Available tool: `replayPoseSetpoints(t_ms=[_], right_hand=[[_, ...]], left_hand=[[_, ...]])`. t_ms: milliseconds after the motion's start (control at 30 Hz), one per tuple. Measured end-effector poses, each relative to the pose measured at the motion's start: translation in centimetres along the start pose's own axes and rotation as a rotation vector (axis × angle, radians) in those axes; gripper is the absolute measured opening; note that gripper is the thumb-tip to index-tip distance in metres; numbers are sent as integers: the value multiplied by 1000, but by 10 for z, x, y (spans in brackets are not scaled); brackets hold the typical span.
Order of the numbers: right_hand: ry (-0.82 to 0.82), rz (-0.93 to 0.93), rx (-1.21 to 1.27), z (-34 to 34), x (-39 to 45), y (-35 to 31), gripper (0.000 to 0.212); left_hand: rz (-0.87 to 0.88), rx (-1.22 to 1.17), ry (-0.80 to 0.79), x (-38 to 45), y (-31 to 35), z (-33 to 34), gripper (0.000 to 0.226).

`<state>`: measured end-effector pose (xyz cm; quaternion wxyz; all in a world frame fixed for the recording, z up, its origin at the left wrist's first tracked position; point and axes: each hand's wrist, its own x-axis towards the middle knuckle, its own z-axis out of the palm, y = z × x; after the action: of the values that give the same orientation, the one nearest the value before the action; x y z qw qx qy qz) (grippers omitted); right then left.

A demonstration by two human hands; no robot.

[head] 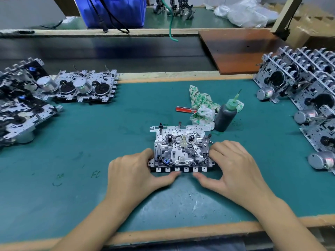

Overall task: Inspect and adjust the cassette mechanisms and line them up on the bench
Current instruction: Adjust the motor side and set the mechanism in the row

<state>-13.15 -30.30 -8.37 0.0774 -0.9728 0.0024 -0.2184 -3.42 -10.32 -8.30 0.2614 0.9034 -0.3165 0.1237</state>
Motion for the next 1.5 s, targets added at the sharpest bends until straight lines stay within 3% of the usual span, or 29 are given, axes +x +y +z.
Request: replayPoseSetpoints(t_ms=[133, 300, 400, 533, 733, 1033, 1200, 1300, 1500], right_hand=[[-19, -18, 41, 0, -1, -1, 52], [11, 22, -39, 3, -2, -1, 49], [-15, 31, -12, 1, -3, 1, 49], [-48, -21, 74, 2, -3, 4, 50], [-16, -13, 17, 5, -3, 2, 48], [1, 12, 72, 5, -2, -4, 43], [-3, -1, 92, 6, -4, -4, 46], [31, 21, 10, 7, -4, -4, 45], [-19, -12, 129, 5, -3, 1, 42]], left_hand=[[-7, -12, -7, 3, -3, 4, 57], [170, -116, -102, 6, -14, 0, 53], [236, -92, -62, 3, -16, 1, 45], [226, -40, 15, 2, -16, 2, 45], [261, 2, -40, 3, -13, -1, 59], [171, 107, 66, 5, -7, 4, 64], [211, 20, -11, 9, -13, 2, 65], [307, -43, -96, 10, -19, -4, 57], [311, 90, 10, 5, -16, 3, 51]])
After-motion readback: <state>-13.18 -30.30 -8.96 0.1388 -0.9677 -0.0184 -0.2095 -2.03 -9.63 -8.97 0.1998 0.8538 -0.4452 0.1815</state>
